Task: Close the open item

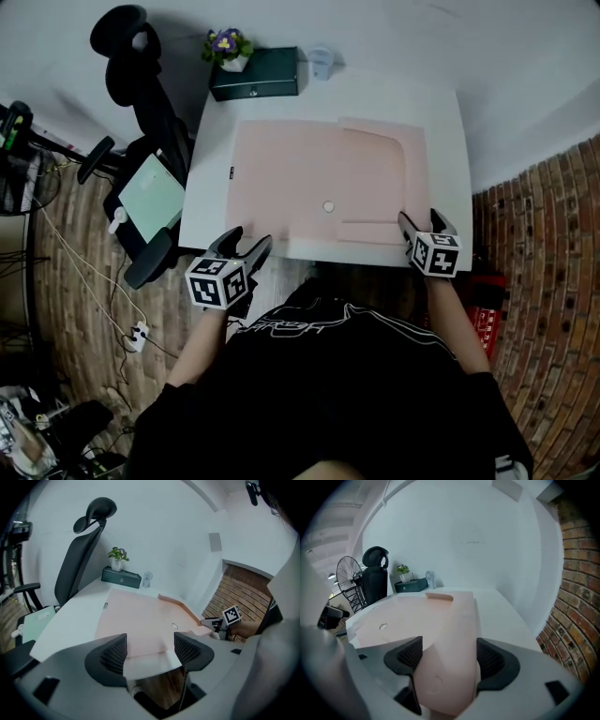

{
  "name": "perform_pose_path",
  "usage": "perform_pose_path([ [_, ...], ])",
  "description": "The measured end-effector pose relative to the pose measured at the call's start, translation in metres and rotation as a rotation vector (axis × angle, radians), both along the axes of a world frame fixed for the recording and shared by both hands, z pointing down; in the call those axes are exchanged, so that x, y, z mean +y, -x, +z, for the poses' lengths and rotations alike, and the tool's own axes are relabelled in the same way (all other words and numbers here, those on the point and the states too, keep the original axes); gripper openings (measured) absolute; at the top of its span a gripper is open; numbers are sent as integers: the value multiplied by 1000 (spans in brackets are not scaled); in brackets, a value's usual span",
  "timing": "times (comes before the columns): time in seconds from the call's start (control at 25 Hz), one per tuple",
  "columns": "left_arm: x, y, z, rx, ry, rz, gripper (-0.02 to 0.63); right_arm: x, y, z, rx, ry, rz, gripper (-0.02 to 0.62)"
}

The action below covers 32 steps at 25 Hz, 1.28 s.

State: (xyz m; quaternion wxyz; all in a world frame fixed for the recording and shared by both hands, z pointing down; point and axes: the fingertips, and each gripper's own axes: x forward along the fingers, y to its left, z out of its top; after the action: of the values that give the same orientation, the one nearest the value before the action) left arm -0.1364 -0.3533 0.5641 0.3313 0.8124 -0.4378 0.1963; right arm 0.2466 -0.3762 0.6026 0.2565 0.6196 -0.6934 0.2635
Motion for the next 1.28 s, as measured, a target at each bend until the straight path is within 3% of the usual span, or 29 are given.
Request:
perform_pose_path([
  [0.56,83,42,43,-25,87,-130,324,43,14,-3,17,-43,-41,359],
  [0.76,95,63,57,58,152,-224,324,51,18,-2,14,-44,-48,359],
  [1.04,70,102,66,132,192,-367,324,53,19,0,2,-25,-60,362],
  [1.28,56,99,80,250,270,-390,324,52,18,1,14,-29,-69,362],
])
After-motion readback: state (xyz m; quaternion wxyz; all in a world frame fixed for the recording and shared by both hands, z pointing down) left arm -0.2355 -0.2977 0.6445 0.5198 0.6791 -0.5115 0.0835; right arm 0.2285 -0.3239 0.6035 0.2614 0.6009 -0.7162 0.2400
